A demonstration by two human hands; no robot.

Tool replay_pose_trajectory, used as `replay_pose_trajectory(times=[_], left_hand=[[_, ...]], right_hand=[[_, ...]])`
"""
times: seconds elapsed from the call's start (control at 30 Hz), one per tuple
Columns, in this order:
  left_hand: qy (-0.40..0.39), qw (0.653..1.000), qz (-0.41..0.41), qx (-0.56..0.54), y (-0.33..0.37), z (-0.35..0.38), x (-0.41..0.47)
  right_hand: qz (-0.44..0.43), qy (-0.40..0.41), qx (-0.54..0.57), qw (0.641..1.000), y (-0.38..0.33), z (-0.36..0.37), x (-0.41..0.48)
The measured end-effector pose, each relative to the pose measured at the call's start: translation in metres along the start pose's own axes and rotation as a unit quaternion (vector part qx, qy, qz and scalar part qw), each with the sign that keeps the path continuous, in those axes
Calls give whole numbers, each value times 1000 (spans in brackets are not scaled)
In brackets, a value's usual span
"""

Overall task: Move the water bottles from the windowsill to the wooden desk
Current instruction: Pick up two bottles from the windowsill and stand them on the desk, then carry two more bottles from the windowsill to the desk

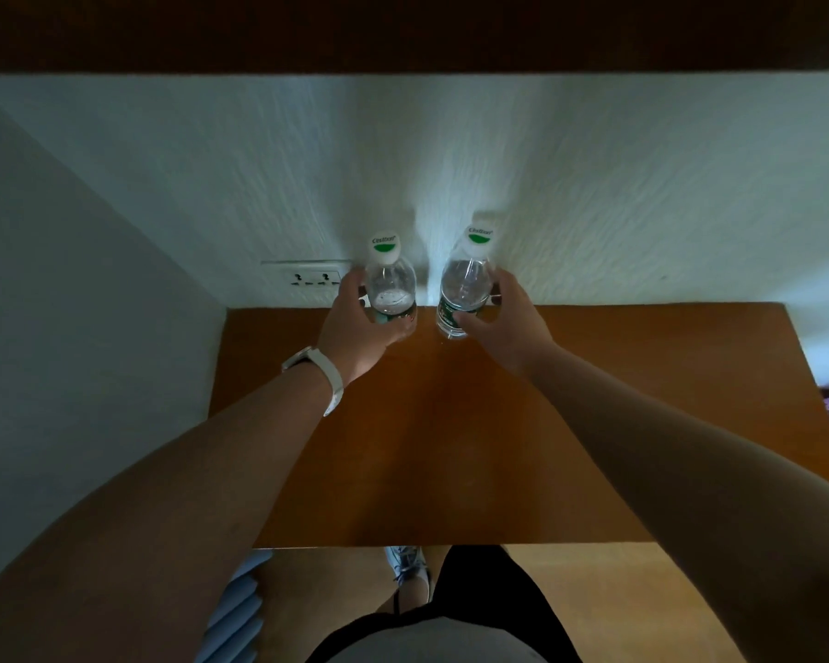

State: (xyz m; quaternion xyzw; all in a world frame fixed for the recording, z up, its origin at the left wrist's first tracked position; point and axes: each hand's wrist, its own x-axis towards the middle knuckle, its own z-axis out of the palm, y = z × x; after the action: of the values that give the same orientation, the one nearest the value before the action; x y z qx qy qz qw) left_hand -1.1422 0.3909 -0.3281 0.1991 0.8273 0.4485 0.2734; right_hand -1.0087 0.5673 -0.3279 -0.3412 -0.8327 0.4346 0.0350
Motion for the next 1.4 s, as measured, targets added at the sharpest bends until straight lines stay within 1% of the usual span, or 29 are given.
replay_pose_trajectory(times=[0.1, 0.23, 0.33, 0.4, 0.47, 0.57, 0.63, 0.7, 0.83, 0.93, 1.07, 1.13, 1.33, 1.4], left_hand=[[12, 1000, -6, 17, 2, -15, -9], [33, 998, -13, 46, 8, -35, -29], [45, 993, 15, 107, 13, -45, -51], [46, 984, 54, 166, 19, -48, -66], [43, 962, 115, 245, 26, -50, -79], [37, 917, 196, 345, 36, -53, -90], [43, 888, 229, 395, 41, -56, -94], [51, 868, 243, 431, 47, -58, -100], [76, 849, 244, 461, 62, -62, -119], [96, 847, 238, 466, 72, -62, -137], [118, 850, 208, 470, 90, -55, -160], [131, 845, 204, 476, 100, -49, -174], [179, 830, 210, 485, 130, -27, -220], [198, 826, 204, 487, 139, -19, -238]], right_hand=[[-15, 4, -61, 998, -2, -10, -11], [-25, 19, -99, 995, -3, -32, -32], [-54, 2, -147, 988, -8, -48, -47], [-71, -8, -181, 981, -15, -57, -56], [-91, -9, -205, 974, -24, -64, -65], [-128, -2, -244, 961, -38, -70, -78], [-160, 5, -270, 949, -47, -73, -86], [-188, 11, -292, 938, -54, -77, -93], [-232, 18, -329, 915, -61, -87, -100], [-256, 27, -338, 905, -68, -98, -105], [-300, 20, -337, 892, -74, -117, -116], [-321, 18, -332, 887, -77, -129, -123], [-399, 15, -357, 844, -72, -164, -145], [-426, 9, -350, 834, -71, -172, -153]])
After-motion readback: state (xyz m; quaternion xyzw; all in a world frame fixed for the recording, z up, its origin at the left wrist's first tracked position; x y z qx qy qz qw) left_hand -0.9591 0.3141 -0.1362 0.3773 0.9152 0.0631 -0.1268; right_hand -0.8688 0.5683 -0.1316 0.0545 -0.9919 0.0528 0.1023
